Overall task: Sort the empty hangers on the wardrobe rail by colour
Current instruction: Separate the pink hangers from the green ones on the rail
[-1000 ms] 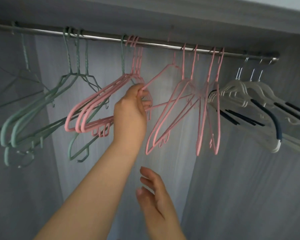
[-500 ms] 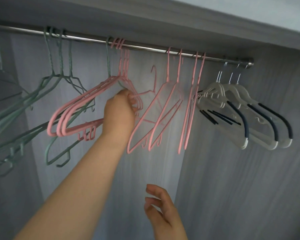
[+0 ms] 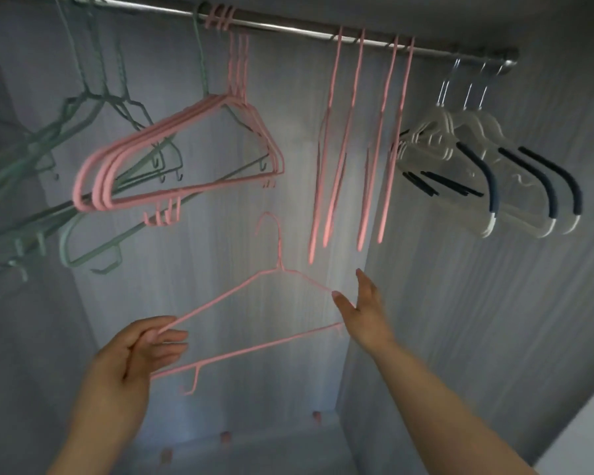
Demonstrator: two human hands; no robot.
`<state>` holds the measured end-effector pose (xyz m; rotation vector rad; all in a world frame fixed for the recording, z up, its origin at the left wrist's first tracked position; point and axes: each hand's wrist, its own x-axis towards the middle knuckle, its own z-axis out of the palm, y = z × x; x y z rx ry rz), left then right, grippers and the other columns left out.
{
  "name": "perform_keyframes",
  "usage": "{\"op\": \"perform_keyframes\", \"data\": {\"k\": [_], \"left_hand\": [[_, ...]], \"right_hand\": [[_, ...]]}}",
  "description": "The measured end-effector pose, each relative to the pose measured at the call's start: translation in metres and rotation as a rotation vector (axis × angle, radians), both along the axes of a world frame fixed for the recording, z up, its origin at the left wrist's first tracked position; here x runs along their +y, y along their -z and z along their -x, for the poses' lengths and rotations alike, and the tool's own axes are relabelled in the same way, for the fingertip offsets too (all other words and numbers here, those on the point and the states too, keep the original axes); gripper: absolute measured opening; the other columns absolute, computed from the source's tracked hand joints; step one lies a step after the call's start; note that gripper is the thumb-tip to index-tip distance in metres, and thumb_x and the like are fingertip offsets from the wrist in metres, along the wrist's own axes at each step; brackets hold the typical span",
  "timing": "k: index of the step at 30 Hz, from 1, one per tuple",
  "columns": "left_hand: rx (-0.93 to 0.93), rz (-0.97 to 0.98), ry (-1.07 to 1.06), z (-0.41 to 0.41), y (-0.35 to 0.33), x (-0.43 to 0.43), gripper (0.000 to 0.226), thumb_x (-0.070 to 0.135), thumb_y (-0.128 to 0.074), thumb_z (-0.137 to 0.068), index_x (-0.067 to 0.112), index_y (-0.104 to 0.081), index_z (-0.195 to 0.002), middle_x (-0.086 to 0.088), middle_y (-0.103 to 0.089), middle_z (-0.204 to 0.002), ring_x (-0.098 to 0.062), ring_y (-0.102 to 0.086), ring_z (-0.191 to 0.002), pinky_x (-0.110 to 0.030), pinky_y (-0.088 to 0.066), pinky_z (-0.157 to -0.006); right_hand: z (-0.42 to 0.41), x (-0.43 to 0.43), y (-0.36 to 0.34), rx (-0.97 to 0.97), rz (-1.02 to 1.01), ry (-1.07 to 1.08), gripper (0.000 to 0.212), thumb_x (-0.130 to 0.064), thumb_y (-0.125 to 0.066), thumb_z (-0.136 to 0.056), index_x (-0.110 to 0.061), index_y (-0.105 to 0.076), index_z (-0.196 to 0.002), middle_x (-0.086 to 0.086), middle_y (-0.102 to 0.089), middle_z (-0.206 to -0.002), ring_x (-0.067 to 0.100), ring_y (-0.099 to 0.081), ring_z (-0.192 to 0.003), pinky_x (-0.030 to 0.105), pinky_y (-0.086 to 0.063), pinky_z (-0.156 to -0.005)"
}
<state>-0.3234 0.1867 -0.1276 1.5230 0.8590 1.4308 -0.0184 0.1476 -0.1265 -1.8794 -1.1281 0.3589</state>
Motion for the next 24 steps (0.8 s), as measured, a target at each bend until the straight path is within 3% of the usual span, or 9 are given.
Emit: {"op": "perform_keyframes", "data": {"k": [2, 4, 6, 9, 11, 13, 15, 20, 24], "left_hand": [[0.015, 0.020, 0.027, 0.020, 0.005, -0.001, 0.056, -0.006, -0.029, -0.093, 0.023, -0.072, -0.072, 0.003, -0.073, -0.064, -0.006, -0.067, -0.057, -0.011, -0.053, -0.056], [0.053, 0.024, 0.032, 0.036, 0.012, 0.001, 0.054, -0.006, -0.030, -0.093, 0.021, -0.072, -0.072, 0.003, -0.073, -0.065, -0.005, -0.066, -0.057, -0.010, -0.053, -0.058], [0.126, 0.021, -0.001, 0.050, 0.023, 0.008, 0.051, -0.007, -0.033, -0.092, 0.022, -0.070, -0.072, 0.006, -0.073, -0.066, -0.002, -0.065, -0.060, -0.008, -0.052, -0.061], [0.314, 0.025, -0.099, 0.056, 0.045, 0.022, 0.032, 0.004, -0.048, -0.089, 0.027, -0.068, -0.079, 0.006, -0.073, -0.080, 0.012, -0.061, -0.075, 0.001, -0.042, -0.074], [0.473, 0.042, -0.201, 0.047, 0.063, 0.028, 0.020, 0.011, -0.056, -0.084, 0.013, -0.064, -0.102, -0.014, -0.065, -0.107, 0.007, -0.057, -0.094, 0.003, -0.033, -0.082], [0.600, 0.063, -0.252, 0.032, 0.075, 0.029, 0.043, 0.004, -0.062, -0.082, -0.002, -0.049, -0.123, -0.025, -0.050, -0.128, -0.025, -0.050, -0.116, -0.016, -0.030, -0.100], [0.680, 0.078, -0.226, 0.010, 0.077, 0.022, 0.057, 0.008, -0.063, -0.081, 0.000, -0.038, -0.132, -0.022, -0.041, -0.138, -0.034, -0.038, -0.127, -0.035, -0.025, -0.107], [0.494, 0.182, 0.290, -0.046, 0.050, -0.026, 0.075, 0.060, -0.069, -0.062, 0.029, -0.040, -0.125, 0.009, -0.047, -0.131, -0.002, -0.044, -0.119, 0.005, -0.031, -0.084], [0.314, 0.191, 0.635, -0.074, 0.030, -0.066, 0.092, 0.061, -0.076, -0.046, 0.037, -0.035, -0.125, 0.025, -0.040, -0.131, 0.014, -0.040, -0.117, -0.006, -0.038, -0.090]], "right_hand": [[-0.015, 0.007, 0.011, -0.235, 0.212, -0.021, 0.065, -0.048, -0.040, -0.091, -0.022, -0.015, -0.145, 0.006, -0.012, -0.156, 0.027, -0.005, -0.144, 0.039, -0.005, -0.117], [-0.026, 0.008, 0.013, -0.403, 0.374, -0.123, 0.050, -0.051, -0.036, -0.091, -0.023, -0.040, -0.132, 0.006, -0.038, -0.145, 0.028, -0.024, -0.139, 0.043, -0.013, -0.116], [-0.029, -0.001, 0.002, -0.329, 0.442, -0.271, 0.029, -0.041, -0.038, -0.094, -0.021, -0.059, -0.088, 0.003, -0.064, -0.098, 0.026, -0.054, -0.110, 0.036, -0.037, -0.101], [-0.023, -0.020, -0.018, -0.199, 0.410, -0.354, 0.037, -0.029, -0.045, -0.094, -0.022, -0.047, -0.057, -0.004, -0.049, -0.060, 0.019, -0.052, -0.067, 0.025, -0.043, -0.063], [-0.017, -0.030, -0.027, -0.224, 0.340, -0.343, 0.034, -0.027, -0.047, -0.093, -0.023, -0.052, -0.059, -0.003, -0.046, -0.059, 0.015, -0.047, -0.062, 0.024, -0.043, -0.058], [-0.004, -0.038, -0.035, -0.113, 0.274, -0.350, 0.026, -0.021, -0.046, -0.093, -0.021, -0.060, -0.072, -0.004, -0.045, -0.059, 0.011, -0.043, -0.060, 0.023, -0.042, -0.053], [0.012, -0.042, -0.041, 0.047, 0.238, -0.354, 0.023, -0.018, -0.043, -0.094, -0.019, -0.065, -0.085, -0.003, -0.040, -0.060, 0.009, -0.038, -0.056, 0.020, -0.037, -0.048], [0.045, -0.045, -0.036, 0.667, 0.032, -0.302, 0.032, -0.004, -0.034, -0.096, -0.015, -0.064, -0.097, 0.001, -0.040, -0.060, 0.003, -0.028, -0.036, 0.013, -0.024, -0.035], [0.074, -0.050, -0.036, 0.870, -0.146, -0.231, 0.029, -0.003, -0.035, -0.096, -0.006, -0.060, -0.111, -0.001, -0.042, -0.058, 0.002, -0.028, -0.036, 0.012, -0.023, -0.034]]}}
